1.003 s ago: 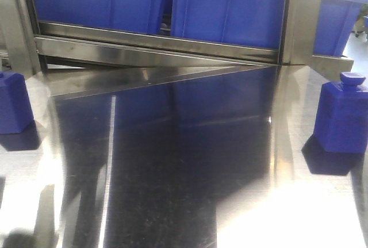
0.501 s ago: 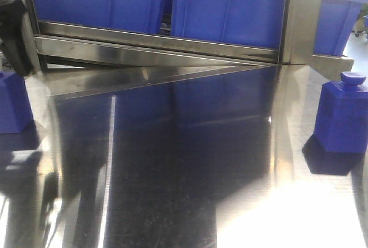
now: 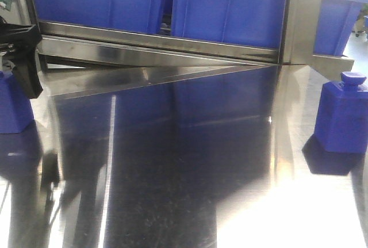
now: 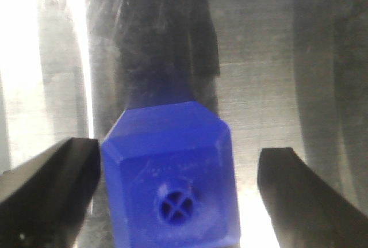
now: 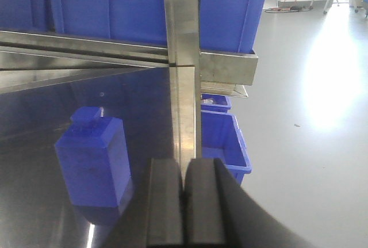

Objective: Pick and sort blue part to right shelf
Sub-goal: 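Lower the left gripper onto the nearer blue part and close it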

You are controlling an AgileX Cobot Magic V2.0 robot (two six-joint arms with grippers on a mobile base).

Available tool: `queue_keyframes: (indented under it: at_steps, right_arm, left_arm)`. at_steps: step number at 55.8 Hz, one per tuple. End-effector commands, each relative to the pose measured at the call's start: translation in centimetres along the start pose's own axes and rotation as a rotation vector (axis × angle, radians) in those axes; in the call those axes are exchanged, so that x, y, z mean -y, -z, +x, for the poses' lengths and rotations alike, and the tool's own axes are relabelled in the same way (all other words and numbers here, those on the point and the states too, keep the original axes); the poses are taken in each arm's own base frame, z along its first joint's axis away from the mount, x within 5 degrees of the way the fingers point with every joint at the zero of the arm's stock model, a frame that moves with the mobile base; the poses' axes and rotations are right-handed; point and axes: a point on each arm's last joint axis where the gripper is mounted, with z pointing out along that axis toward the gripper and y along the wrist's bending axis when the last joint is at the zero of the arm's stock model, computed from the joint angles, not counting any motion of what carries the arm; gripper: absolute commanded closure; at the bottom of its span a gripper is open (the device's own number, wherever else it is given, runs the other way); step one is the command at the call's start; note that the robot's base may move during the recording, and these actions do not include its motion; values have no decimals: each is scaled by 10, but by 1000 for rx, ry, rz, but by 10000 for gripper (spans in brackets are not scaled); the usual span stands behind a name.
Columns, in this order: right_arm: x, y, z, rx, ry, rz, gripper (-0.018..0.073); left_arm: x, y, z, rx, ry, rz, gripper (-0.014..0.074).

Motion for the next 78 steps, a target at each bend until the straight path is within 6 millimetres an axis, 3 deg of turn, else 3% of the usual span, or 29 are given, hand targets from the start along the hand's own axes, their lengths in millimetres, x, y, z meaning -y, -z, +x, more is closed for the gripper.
queue_keyframes:
  at_steps: [1, 23, 32, 41, 56, 65, 78]
  right_arm:
    - [-2, 2, -12, 113, 11, -17, 512]
    - [-2, 2, -12, 116, 11, -18, 512]
    - [-2, 2, -12, 117, 11, -18, 512]
    - [-2, 2, -12, 117, 11, -18, 512]
    - [-3, 4, -20, 206, 11, -35, 512]
    - [-4, 6, -30, 208, -36, -36, 510]
    - [-6, 15, -65, 168, -47, -19, 510]
  left_arm:
    - [5, 15, -10, 84, 2, 10, 84]
    - [4, 12, -10, 75, 0, 6, 286]
    - [5, 18, -7, 64, -3, 8, 297]
    - [8, 50, -4, 147, -15, 13, 297]
    - [14, 135, 22, 479, -55, 18, 297]
    - [14, 158, 53, 652, -66, 13, 297]
    - [9, 164, 100, 869, -62, 4, 298]
